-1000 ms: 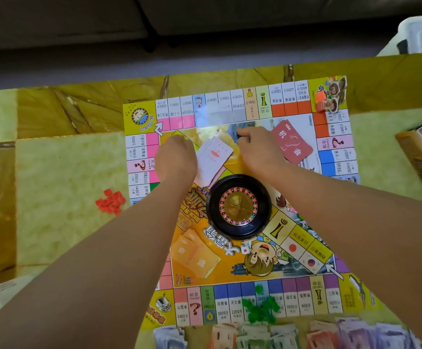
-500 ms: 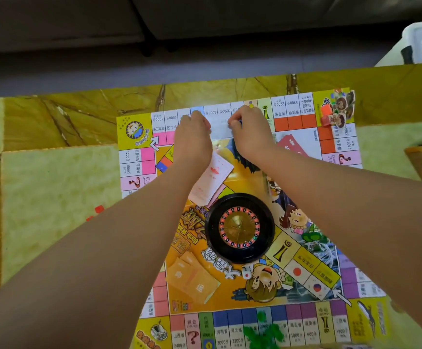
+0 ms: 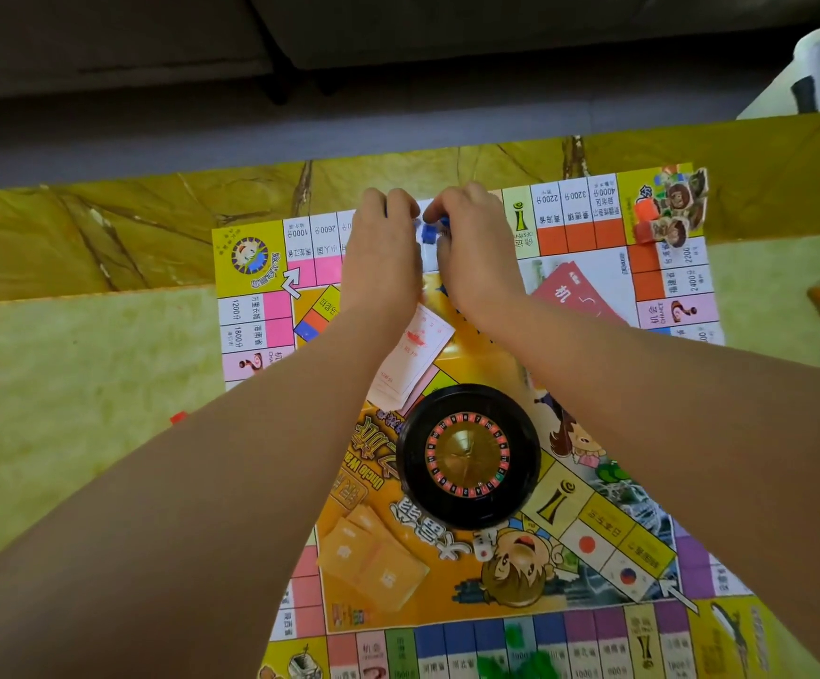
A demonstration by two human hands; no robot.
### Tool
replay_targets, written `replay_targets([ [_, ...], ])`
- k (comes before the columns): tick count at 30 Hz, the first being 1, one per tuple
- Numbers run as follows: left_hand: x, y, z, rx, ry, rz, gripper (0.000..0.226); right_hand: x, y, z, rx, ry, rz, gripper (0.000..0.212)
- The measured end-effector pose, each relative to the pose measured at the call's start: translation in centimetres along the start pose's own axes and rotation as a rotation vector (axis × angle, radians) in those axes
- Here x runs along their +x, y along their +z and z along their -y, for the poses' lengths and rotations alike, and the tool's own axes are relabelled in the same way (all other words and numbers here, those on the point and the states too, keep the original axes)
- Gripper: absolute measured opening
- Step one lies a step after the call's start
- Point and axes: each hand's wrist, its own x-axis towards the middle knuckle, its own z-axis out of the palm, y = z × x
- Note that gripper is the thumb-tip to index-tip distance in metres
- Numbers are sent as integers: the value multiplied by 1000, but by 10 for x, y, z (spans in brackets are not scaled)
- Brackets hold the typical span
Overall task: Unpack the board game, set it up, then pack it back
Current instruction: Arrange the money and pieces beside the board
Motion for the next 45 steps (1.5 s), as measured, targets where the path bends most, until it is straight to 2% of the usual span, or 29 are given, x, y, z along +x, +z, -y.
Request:
replay_targets([
  [9,-8,-3,4,-52,66,-35,38,-7,-2,-2,-21,-39,31,48],
  [19,-16,-3,7,-93,70,-55,56,-17,-10,-3,120,-27,48,57],
  [26,-18,-5,9,-160,57,-45,57,-22,-20,-4,160,-32,48,50],
  [30,-18,-7,11,-150,-74,-69,53,-22,-23,-6,16,-8,-28,46],
  [33,-19,-6,10,-179,-144,-13,50,-22,-19,-7,32,95,26,47],
  [39,-19,-7,10,-230,-110,65,50,-23,-20,-4,68,95,79,44],
  [43,-28,-13,11,-185,-112,21,52,-30,-25,-4,95,79,67,45],
  [45,-36,-17,10,-177,-142,-33,45,-36,-29,-4,95,76,53,43],
])
